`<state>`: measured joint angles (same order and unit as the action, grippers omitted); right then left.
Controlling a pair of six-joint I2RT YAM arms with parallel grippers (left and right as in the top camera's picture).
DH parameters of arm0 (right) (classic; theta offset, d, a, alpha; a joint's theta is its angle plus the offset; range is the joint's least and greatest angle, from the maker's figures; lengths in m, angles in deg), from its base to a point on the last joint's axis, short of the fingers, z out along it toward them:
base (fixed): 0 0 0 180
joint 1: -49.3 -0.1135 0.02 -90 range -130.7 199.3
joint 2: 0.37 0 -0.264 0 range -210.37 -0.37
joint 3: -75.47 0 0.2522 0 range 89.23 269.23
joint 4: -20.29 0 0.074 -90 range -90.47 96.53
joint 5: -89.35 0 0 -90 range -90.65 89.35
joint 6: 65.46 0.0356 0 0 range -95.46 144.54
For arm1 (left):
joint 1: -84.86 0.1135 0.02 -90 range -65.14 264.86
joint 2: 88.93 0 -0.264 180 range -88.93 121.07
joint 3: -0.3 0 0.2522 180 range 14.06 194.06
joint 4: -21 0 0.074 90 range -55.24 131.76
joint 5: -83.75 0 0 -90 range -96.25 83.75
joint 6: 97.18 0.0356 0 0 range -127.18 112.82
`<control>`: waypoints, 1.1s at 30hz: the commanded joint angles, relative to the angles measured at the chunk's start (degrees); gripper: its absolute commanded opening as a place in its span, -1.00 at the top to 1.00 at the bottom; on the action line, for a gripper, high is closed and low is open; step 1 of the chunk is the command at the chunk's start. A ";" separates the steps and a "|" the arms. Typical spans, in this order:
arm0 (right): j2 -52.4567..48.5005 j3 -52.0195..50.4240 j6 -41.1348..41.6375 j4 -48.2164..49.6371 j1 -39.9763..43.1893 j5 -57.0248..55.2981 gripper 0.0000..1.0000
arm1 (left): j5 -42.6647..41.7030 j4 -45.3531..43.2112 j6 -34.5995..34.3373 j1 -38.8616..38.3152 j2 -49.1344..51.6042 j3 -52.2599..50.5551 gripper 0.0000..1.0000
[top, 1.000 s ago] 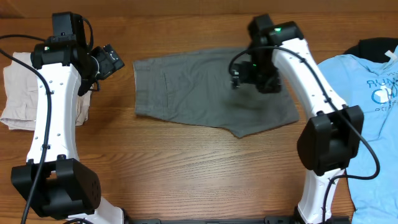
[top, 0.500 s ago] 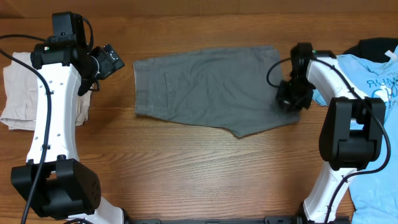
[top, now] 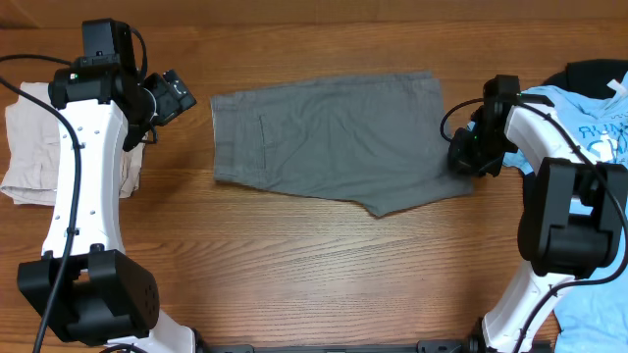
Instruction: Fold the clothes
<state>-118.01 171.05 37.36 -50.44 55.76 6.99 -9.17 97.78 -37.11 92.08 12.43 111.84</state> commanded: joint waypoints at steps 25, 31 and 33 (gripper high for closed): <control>11.50 1.84 -0.63 -3.32 0.90 0.13 -1.00 | 0.31 -0.24 -0.76 -0.11 -0.11 0.42 -1.00; 11.50 1.84 -0.63 -3.32 0.90 0.13 -1.00 | 2.32 -0.28 -0.74 -0.02 -0.11 0.42 -1.00; 11.50 1.84 -0.63 -3.32 0.90 0.13 -1.00 | 2.56 -0.33 -0.39 0.00 -0.13 0.42 -1.00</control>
<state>-106.89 172.10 36.70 -54.07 56.54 6.99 -8.45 97.74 -37.11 92.08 12.43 111.84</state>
